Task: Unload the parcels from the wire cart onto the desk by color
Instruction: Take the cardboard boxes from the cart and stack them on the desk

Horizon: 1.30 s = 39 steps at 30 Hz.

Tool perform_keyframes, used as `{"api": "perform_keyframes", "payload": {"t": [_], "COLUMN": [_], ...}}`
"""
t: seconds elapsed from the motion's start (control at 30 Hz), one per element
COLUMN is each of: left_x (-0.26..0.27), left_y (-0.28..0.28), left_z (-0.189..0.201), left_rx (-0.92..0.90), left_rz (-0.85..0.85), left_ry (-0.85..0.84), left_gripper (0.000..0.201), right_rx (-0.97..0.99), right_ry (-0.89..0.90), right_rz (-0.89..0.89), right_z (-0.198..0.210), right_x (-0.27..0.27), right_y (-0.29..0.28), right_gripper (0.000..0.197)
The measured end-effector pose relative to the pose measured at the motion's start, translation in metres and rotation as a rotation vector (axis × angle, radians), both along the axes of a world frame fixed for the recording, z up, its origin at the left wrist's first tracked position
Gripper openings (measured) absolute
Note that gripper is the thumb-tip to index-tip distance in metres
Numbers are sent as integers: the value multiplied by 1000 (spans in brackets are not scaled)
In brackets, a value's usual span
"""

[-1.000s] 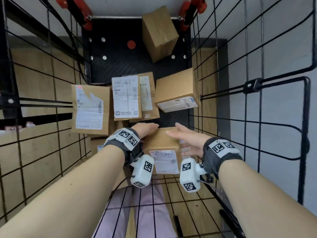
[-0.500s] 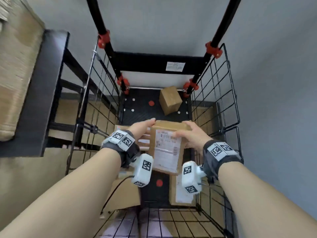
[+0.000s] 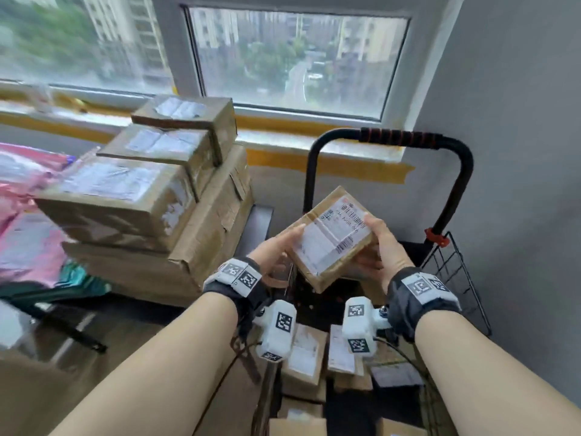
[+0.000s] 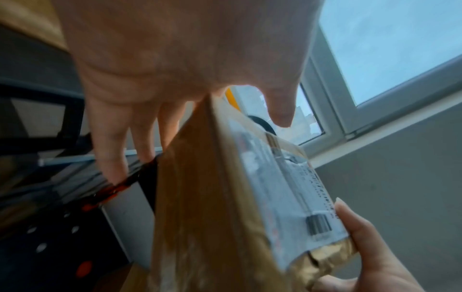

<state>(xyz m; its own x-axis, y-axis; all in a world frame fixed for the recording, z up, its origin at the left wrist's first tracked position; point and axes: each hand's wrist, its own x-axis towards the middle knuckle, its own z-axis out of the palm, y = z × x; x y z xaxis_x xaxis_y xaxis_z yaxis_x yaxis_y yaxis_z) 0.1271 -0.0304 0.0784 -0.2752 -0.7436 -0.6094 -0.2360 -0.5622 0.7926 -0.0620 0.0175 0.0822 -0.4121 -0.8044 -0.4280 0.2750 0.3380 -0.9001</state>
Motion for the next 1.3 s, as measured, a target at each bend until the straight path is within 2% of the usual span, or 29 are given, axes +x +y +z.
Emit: {"api": "perform_keyframes", "payload": {"t": [0.13,0.2,0.3,0.33,0.4,0.43,0.47,0.53,0.57,0.6,0.67,0.7,0.9,1.1,1.3], "left_x": [69,101,146,159,181,187,198,213,220,227,238,241,255,262,258], "left_y": [8,11,11,9,2,-2,-7,-17,-23,-29,-40,-47,-97,-160,-238], "left_z": [30,45,68,75,89,94,100,112,116,120,131,137,166,184,184], "left_rx": [-87,-147,-238,-265,-323,-346,-377,-443,-476,-504,-572,-595,-579,-525,-505], "left_rz": [0,-31,-80,-77,-27,22,69,151,172,185,153,143,162,190,159], "left_ry": [106,149,165,172,207,219,229,224,203,197,209,205,125,140,130], "left_gripper": [52,57,73,72,51,41,39,57,64,60,34,32,46,28,31], "right_rx": [-138,-164,-201,-208,-204,-206,-216,-227,-231,-237,-254,-260,-331,-354,-305], "right_ry": [12,21,-26,-34,-4,25,57,89,96,99,89,80,11,-40,49], "right_rz": [37,32,27,24,13,9,10,13,27,46,81,92,118,137,163], "right_z": [35,50,69,76,91,97,106,120,126,131,139,143,163,170,177], "right_x": [69,100,143,157,181,188,199,214,219,223,229,232,245,253,253], "right_y": [4,6,5,4,0,-2,-3,-8,-12,-18,-32,-40,-104,-160,-222], "right_gripper": [67,69,68,70,73,68,58,41,35,32,31,31,19,13,16]}}
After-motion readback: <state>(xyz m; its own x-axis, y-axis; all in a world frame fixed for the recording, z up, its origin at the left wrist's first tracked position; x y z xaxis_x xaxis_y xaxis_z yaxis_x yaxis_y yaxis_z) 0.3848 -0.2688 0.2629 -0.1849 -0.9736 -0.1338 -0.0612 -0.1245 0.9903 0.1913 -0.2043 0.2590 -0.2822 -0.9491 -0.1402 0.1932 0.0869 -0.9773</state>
